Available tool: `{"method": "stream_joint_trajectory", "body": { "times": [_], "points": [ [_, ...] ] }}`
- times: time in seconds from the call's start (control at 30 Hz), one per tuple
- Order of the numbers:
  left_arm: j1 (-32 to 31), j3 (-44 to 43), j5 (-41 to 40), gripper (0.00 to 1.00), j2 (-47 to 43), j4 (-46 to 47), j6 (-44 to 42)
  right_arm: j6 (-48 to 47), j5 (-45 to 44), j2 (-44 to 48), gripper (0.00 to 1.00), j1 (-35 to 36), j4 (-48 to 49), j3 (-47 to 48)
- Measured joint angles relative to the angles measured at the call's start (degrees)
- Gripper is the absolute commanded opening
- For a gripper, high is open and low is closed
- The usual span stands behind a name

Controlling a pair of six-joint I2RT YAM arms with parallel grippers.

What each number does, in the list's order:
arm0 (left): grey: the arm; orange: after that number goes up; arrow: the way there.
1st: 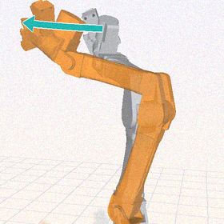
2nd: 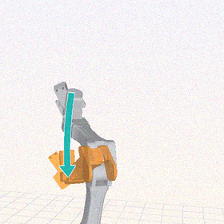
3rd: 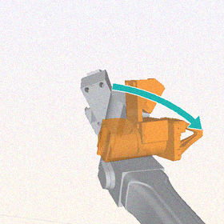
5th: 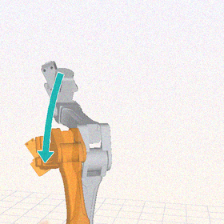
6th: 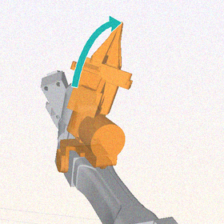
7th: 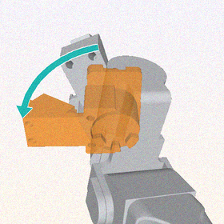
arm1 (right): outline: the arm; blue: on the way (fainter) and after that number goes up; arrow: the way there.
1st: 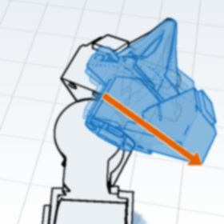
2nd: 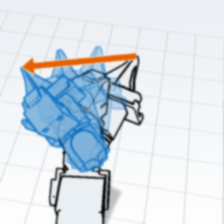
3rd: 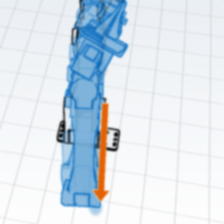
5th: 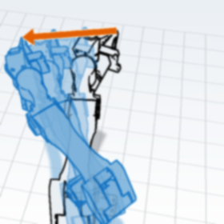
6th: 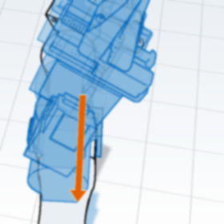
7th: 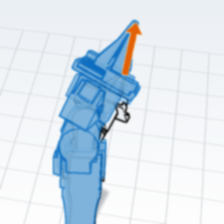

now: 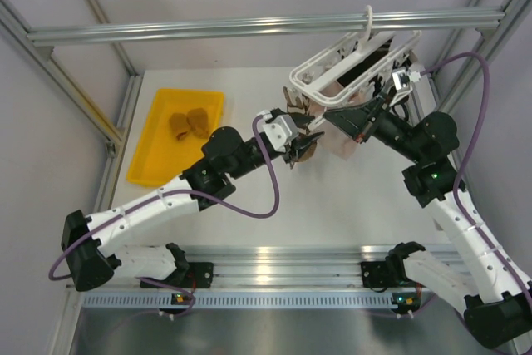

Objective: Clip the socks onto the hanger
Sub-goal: Open the clamp at the hanger, then pick up the sock from the bin.

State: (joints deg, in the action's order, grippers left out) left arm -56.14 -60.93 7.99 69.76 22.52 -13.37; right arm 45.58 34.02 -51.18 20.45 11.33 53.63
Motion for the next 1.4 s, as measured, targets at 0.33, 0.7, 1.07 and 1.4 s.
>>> {"method": "stream_joint_trajectory", "body": {
  "times": [0.33,0.7,1.07,1.4],
  "points": [
    [2.97,-1.29,0.85,0.63,-5.75,-14.6,5.68,-0.42,0.2,0.0,0.0,0.0,0.22,-0.02],
    [38.73,-5.95,10.21,0.49,-14.88,-44.72,16.85,-2.99,0.2,0.0,0.0,-0.11,-0.66,-0.02],
    [70.77,-12.87,24.37,0.55,12.26,-66.2,-14.91,-5.44,0.59,-0.37,0.0,-0.39,-1.92,0.04],
    [73.35,-16.0,27.5,0.57,26.84,-66.88,-63.14,-5.57,1.44,-2.54,0.0,-0.5,-2.16,0.5]
  ]
}}
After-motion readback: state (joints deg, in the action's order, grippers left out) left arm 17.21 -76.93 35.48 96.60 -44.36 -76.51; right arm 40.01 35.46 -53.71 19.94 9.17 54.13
